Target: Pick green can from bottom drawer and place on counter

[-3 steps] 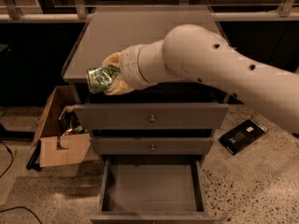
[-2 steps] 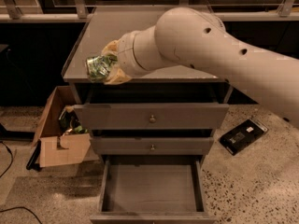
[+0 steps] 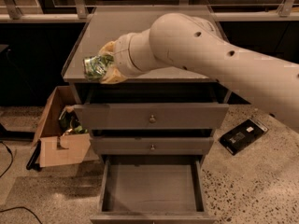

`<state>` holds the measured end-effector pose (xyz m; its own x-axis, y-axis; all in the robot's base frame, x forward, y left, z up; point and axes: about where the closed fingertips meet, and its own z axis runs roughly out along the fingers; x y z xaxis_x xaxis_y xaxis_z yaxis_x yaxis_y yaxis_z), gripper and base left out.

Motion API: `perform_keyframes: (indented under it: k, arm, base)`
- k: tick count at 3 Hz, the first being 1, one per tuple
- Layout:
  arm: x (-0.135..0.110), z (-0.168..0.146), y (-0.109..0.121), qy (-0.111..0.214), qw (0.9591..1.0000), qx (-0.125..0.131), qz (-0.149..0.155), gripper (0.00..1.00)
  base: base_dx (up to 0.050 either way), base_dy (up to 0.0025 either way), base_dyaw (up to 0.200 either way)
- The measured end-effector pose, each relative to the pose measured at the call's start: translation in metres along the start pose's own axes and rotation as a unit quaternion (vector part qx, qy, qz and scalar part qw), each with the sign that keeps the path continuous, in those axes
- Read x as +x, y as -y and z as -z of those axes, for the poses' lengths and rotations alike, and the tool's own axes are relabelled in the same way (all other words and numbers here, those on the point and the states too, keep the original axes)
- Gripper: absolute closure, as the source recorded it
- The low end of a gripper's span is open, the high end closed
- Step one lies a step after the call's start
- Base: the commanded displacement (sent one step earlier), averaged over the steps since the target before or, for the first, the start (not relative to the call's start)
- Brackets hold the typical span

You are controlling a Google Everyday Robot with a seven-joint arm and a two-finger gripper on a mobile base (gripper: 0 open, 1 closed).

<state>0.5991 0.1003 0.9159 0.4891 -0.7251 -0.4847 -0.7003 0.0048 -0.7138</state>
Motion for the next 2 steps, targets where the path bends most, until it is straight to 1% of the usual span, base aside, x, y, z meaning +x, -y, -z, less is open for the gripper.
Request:
perform_keyframes:
  k: [1,2]
  arm:
    - [0.011,-0.014,0.017,-0.008,1.0000,0.004,0.003,1.00]
    - [0.037,-0.023,0.055,-0.038,0.9990,0.018,0.017,1.00]
  base:
    - [0.000,0.00000,0.000]
    - [0.050,0.00000,0.000]
